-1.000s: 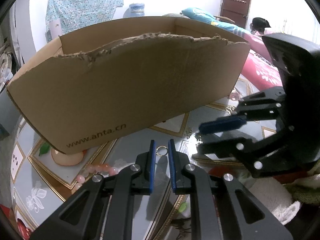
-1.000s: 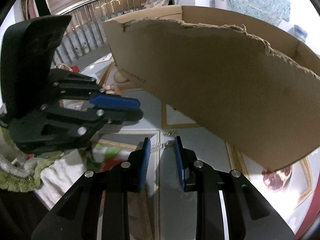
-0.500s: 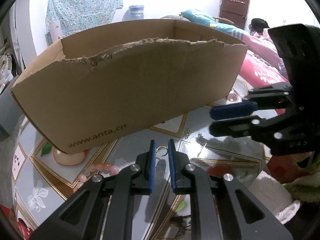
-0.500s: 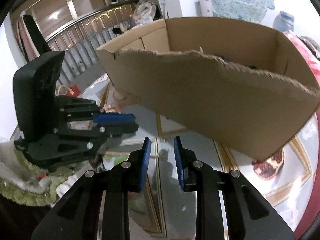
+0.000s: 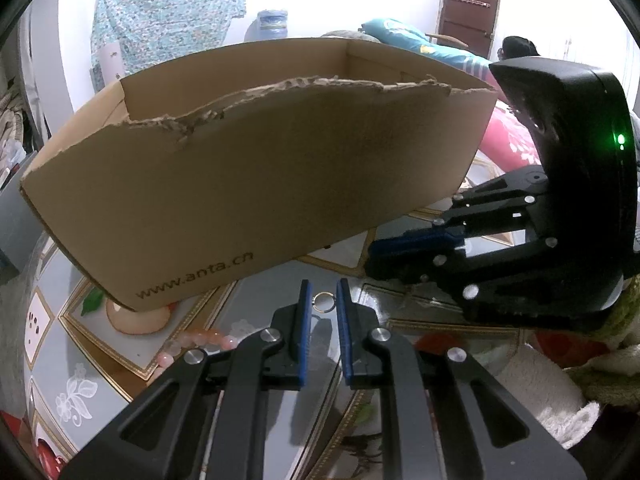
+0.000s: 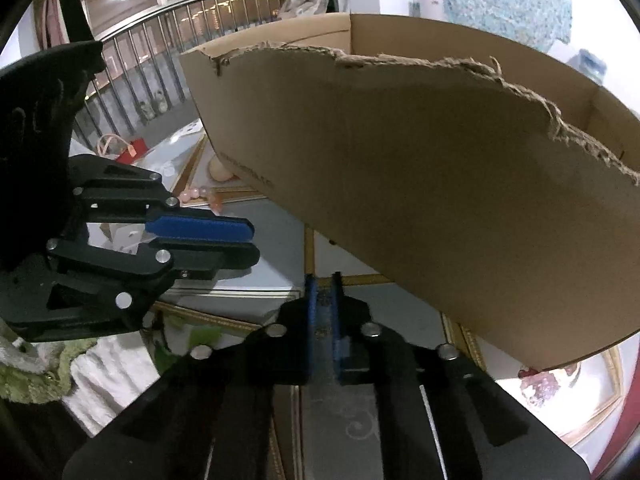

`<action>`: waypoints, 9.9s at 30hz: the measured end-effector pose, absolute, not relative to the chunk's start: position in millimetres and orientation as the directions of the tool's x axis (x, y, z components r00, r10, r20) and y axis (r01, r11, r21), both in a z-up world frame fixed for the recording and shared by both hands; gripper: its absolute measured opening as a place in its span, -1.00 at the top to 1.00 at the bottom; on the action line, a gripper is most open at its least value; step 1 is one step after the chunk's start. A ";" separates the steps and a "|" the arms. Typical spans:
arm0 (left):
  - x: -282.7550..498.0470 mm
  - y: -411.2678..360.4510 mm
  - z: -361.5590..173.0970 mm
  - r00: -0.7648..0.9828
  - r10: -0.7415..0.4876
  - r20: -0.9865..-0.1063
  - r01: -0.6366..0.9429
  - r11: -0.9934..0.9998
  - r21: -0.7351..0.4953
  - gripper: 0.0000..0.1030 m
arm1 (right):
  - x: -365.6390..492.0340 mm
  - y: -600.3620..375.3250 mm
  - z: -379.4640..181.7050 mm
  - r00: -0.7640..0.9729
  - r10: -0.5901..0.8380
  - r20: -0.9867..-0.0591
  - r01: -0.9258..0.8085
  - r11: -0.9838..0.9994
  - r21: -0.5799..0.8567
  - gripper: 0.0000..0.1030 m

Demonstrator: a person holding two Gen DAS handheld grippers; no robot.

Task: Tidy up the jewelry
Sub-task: 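Carry both charms over the box and open both grippers to drop them, then withdraw both open grippers from the box back toward the table, then reach the right gripper toward a gold charm while the left gripper closes near a silver charm, then position the right gripper over the small gold ring charms on the table, then close the right gripper on the small gold charm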

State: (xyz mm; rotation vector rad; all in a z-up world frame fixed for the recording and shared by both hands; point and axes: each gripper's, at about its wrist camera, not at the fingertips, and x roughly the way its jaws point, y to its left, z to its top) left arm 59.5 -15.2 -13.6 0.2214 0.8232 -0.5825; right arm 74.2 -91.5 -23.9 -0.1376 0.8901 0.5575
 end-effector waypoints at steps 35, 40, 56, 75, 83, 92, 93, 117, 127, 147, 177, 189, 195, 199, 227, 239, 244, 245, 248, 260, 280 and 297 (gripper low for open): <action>98.8 -9.8 99.2 0.637 -0.492 -0.594 0.545 0.832 -0.105 0.77 | 112.6 -153.3 92.4 0.652 0.531 -0.541 -0.374 0.846 0.379 1.00; 159.1 -18.3 81.3 0.587 -0.450 -0.673 0.467 0.867 -0.172 0.77 | 155.8 -152.7 79.7 0.607 0.490 -0.626 -0.303 0.870 0.388 1.00; 205.3 -24.6 66.9 0.536 -0.451 -0.714 0.403 0.879 -0.254 0.54 | 186.1 -163.4 73.7 0.549 0.488 -0.678 -0.252 0.870 0.423 0.80; 138.7 24.9 103.0 0.628 -0.530 -0.570 0.442 0.845 -0.300 0.54 | 129.9 -188.9 103.2 0.632 0.531 -0.564 -0.299 0.839 0.455 0.66; 80.2 41.0 106.2 0.642 -0.566 -0.517 0.509 0.819 -0.265 0.53 | 77.2 -190.3 103.6 0.642 0.572 -0.510 -0.374 0.815 0.442 0.65; 46.0 25.1 59.7 0.542 -0.575 -0.612 0.534 0.799 -0.277 0.53 | 41.1 -188.4 60.6 0.598 0.567 -0.567 -0.328 0.818 0.472 0.65; 43.7 20.1 49.9 0.520 -0.577 -0.630 0.536 0.795 -0.284 0.52 | 40.1 -189.8 52.1 0.586 0.568 -0.577 -0.308 0.815 0.490 0.65; 34.7 -76.4 -27.2 0.511 -0.379 -0.772 0.691 0.715 0.107 0.84 | 24.7 -201.0 -2.0 0.508 0.585 -0.632 -0.169 0.787 0.593 0.65; 39.1 -66.5 -16.9 0.523 -0.416 -0.744 0.660 0.749 0.045 0.97 | 17.6 -209.1 -4.2 0.520 0.569 -0.637 -0.153 0.796 0.586 0.65; 48.4 -40.8 -0.9 0.545 -0.465 -0.697 0.569 0.816 -0.099 0.97 | 16.7 -192.2 -1.7 0.595 0.304 -0.744 -0.166 0.952 0.256 0.57; 58.1 -43.3 -7.1 0.534 -0.461 -0.709 0.566 0.818 -0.106 0.97 | 32.1 -188.9 -15.8 0.562 0.283 -0.778 -0.244 0.955 0.171 1.00; 56.2 -42.6 -6.1 0.537 -0.467 -0.703 0.572 0.814 -0.104 0.97 | 13.9 -184.5 -13.7 0.531 0.342 -0.775 -0.261 0.936 0.235 0.92; 54.7 -40.8 -5.3 0.538 -0.465 -0.703 0.570 0.815 -0.103 0.97 | 19.0 -175.3 -8.9 0.573 0.277 -0.771 -0.272 0.952 0.140 0.55; 54.4 -38.9 -5.5 0.537 -0.465 -0.704 0.569 0.816 -0.104 0.96 | 29.2 -171.1 -12.7 0.582 0.258 -0.771 -0.294 0.951 0.096 0.55; 57.8 -34.9 -7.6 0.536 -0.467 -0.704 0.566 0.817 -0.111 0.96 | 25.6 -157.4 -9.5 0.566 0.297 -0.769 -0.362 0.928 0.092 0.88; 58.2 -33.4 -7.8 0.537 -0.462 -0.706 0.562 0.820 -0.109 0.96 | 12.3 -156.5 -13.5 0.550 0.293 -0.782 -0.345 0.933 0.106 0.43; 58.2 -33.3 -7.8 0.537 -0.462 -0.706 0.562 0.820 -0.109 0.96 | 12.5 -155.6 -17.9 0.535 0.322 -0.781 -0.338 0.929 0.151 0.42; 58.2 -33.1 -7.7 0.537 -0.462 -0.706 0.562 0.820 -0.109 0.96 | 12.9 -155.8 -17.5 0.527 0.339 -0.779 -0.341 0.924 0.171 0.42; 57.9 -33.0 -7.7 0.538 -0.461 -0.705 0.561 0.820 -0.109 0.96 | 10.5 -159.7 -16.4 0.490 0.430 -0.758 -0.353 0.893 0.278 0.42; 57.8 -32.4 -7.1 0.538 -0.460 -0.706 0.559 0.822 -0.109 0.96 | 11.5 -165.6 -16.5 0.523 0.360 -0.772 -0.315 0.924 0.217 0.42; 59.0 -33.1 -7.8 0.536 -0.457 -0.710 0.554 0.825 -0.113 0.96 | 20.1 -137.4 -22.3 0.587 0.215 -0.781 -0.303 0.952 0.034 0.48; 59.3 -30.9 -6.3 0.542 -0.457 -0.705 0.551 0.827 -0.112 0.96 | 22.6 -136.8 -21.6 0.586 0.222 -0.779 -0.261 0.962 0.077 0.94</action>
